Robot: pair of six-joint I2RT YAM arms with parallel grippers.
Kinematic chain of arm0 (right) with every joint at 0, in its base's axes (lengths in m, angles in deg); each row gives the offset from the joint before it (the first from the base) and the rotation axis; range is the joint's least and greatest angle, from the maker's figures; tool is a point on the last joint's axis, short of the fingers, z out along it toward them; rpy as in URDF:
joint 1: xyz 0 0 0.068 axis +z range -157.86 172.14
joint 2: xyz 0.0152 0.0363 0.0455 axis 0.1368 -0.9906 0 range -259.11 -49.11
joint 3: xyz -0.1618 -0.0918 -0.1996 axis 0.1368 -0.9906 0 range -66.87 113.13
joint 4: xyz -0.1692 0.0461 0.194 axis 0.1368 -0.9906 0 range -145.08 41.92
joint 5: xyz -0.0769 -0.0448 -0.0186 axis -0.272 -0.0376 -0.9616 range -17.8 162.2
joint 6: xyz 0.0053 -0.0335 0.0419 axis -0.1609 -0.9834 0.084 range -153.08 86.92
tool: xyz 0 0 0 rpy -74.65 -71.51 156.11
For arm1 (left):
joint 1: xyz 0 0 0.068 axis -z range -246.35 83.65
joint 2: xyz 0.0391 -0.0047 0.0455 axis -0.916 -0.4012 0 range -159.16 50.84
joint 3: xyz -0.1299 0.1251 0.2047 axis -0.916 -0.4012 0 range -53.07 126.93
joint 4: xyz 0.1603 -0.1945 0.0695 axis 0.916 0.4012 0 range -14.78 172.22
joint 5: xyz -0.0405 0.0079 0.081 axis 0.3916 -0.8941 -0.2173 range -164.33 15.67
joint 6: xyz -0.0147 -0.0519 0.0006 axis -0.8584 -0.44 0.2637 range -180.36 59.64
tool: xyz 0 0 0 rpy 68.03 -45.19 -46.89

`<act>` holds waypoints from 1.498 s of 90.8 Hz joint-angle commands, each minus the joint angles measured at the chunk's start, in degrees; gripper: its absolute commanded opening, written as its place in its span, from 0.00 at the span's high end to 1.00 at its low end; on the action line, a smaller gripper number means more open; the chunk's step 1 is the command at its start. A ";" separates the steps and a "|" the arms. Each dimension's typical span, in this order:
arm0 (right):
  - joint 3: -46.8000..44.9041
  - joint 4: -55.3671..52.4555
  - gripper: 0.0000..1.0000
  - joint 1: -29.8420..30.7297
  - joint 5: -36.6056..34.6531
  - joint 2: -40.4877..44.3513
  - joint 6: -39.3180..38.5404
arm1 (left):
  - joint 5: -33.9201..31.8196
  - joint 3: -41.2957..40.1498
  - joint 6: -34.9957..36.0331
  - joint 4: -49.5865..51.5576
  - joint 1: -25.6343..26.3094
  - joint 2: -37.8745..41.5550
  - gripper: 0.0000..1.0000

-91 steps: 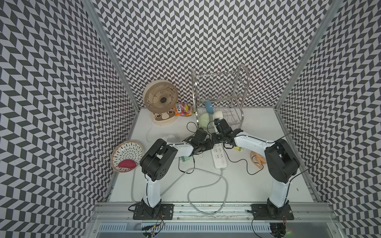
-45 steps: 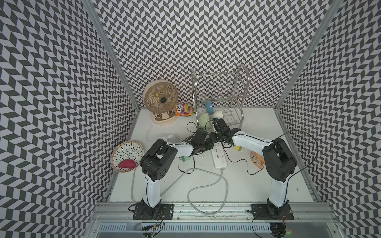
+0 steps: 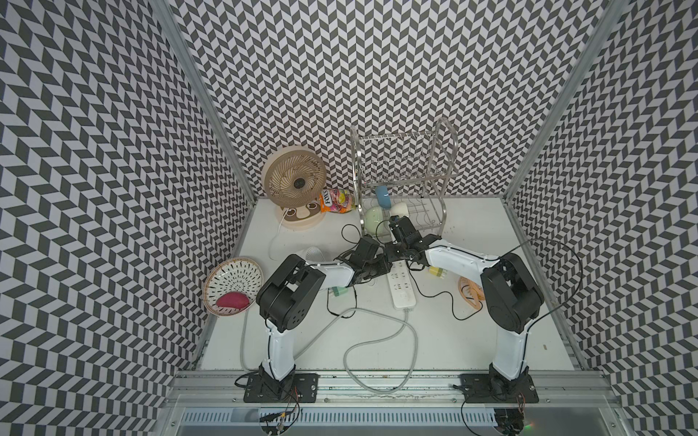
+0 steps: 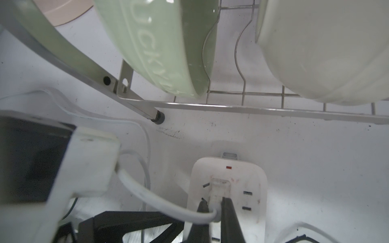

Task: Unplug the desk fan from the power strip
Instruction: Remove the plug from the socket.

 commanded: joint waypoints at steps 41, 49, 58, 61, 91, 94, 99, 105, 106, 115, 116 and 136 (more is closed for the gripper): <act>-0.50 5.33 0.93 1.03 4.07 2.21 -1.14 | -2.60 -2.16 -0.26 11.59 0.06 -3.29 0.62; -0.56 5.17 0.92 0.92 3.38 2.36 -0.42 | -2.87 -1.97 -0.27 11.81 0.07 -3.28 0.62; -0.25 2.87 0.92 0.07 -5.04 2.24 1.74 | -3.19 -2.02 -0.20 12.01 0.07 -3.07 0.62; -0.10 2.29 0.92 -0.06 -6.45 2.20 1.85 | -3.24 -2.14 -0.16 11.98 0.07 -3.08 0.62; -0.74 3.51 0.91 1.20 -5.43 3.60 1.31 | -3.66 -2.60 -0.53 11.96 0.16 -3.25 0.62; -0.23 2.59 0.92 1.23 -6.79 3.42 1.18 | -3.73 -2.68 -0.45 11.97 0.17 -3.18 0.62; 0.04 2.17 0.92 1.29 -4.94 3.32 0.21 | -3.82 -2.72 -0.44 11.94 0.16 -3.29 0.62; -1.23 4.78 0.91 1.33 1.40 4.42 -1.18 | -3.70 -2.57 -0.59 11.84 0.17 -3.64 0.62; -1.60 5.41 0.91 1.31 2.22 4.67 -1.16 | -3.70 -2.51 -0.61 11.86 0.16 -3.67 0.62; -3.10 6.80 0.91 1.30 0.88 5.77 0.79 | -3.61 -2.37 -0.71 11.83 0.21 -3.89 0.62; -2.98 6.42 0.91 1.30 -0.11 5.79 0.97 | -3.61 -2.41 -0.71 11.85 0.19 -3.84 0.62; -3.11 7.43 0.90 1.30 4.20 7.37 0.45 | -3.62 -2.81 -0.97 11.79 0.16 -3.69 0.63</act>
